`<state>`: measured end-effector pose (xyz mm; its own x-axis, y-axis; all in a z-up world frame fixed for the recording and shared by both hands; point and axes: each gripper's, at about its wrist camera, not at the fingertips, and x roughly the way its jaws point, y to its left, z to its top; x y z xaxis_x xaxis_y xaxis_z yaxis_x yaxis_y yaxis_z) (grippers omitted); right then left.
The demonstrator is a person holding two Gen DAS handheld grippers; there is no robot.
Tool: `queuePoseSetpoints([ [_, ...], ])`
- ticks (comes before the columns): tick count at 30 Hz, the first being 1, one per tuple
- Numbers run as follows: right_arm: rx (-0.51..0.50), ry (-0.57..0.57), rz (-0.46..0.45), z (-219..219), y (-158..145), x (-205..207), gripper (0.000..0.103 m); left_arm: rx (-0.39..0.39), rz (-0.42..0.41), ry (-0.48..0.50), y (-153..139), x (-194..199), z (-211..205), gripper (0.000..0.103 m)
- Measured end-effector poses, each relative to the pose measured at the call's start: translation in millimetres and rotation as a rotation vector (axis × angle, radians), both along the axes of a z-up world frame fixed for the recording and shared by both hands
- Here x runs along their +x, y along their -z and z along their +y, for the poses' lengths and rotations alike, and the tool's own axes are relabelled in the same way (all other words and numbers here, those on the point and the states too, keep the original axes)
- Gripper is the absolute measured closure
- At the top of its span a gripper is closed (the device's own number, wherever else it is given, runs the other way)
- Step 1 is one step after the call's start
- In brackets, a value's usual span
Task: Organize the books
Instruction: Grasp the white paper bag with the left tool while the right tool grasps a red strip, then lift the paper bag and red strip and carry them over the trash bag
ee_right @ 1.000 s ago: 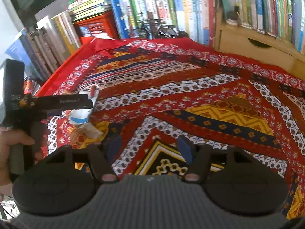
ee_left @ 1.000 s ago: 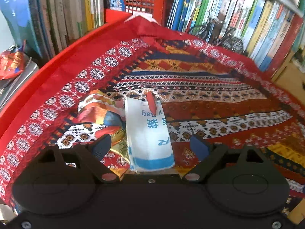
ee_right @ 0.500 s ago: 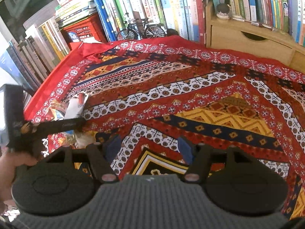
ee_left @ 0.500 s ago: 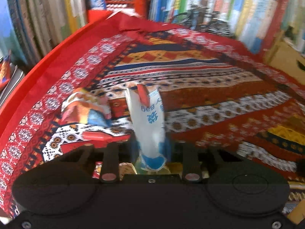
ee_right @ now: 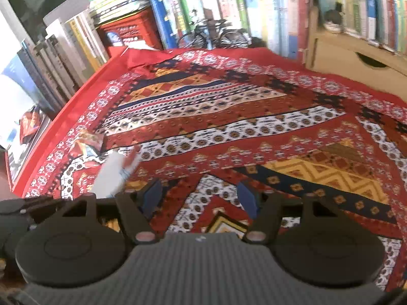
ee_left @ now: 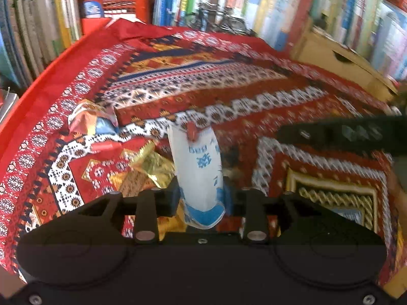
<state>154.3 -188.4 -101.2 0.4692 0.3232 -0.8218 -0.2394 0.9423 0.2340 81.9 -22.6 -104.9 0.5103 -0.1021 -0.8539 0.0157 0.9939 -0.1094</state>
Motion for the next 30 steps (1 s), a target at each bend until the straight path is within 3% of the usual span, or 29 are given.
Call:
queuePoseSetpoints([
  [4,0.014,-0.046,0.017,16,4,3,0.027,-0.008,0.015,0.081,-1,-18,-5,0.066],
  [7,-0.029,-0.089,0.026,33,10,5,0.038,0.008,0.013,0.095,1,-30,-7,0.057],
  [10,-0.023,-0.103,0.062,46,17,11,0.043,0.005,0.018,0.065,6,-35,-6,0.049],
  [15,-0.005,-0.135,0.089,65,26,27,0.046,0.066,-0.02,0.005,16,-35,-5,0.025],
  [20,-0.027,-0.185,0.113,84,39,44,0.052,0.028,-0.018,-0.057,35,-26,0,0.023],
  [22,-0.038,-0.205,0.134,91,47,51,0.055,0.011,-0.017,-0.064,42,-22,-1,0.025],
  [24,-0.06,-0.219,0.157,98,55,57,0.057,-0.001,0.002,-0.065,48,-19,-1,0.035],
  [25,-0.076,-0.221,0.161,101,59,60,0.053,-0.008,0.018,-0.07,51,-17,-1,0.036],
  [26,-0.083,-0.232,0.143,103,59,60,0.056,-0.005,0.016,-0.074,51,-16,-1,0.038],
  [27,-0.098,-0.246,0.141,106,58,62,0.06,-0.007,0.012,-0.07,50,-16,-1,0.05],
  [28,-0.109,-0.255,0.135,108,58,63,0.07,-0.016,0.01,-0.062,48,-16,-1,0.058],
  [29,-0.123,-0.261,0.136,109,58,64,0.084,-0.027,0.01,-0.058,47,-16,-2,0.073],
  [30,-0.135,-0.267,0.135,109,58,65,0.088,-0.053,0.016,-0.057,46,-15,0,0.086],
])
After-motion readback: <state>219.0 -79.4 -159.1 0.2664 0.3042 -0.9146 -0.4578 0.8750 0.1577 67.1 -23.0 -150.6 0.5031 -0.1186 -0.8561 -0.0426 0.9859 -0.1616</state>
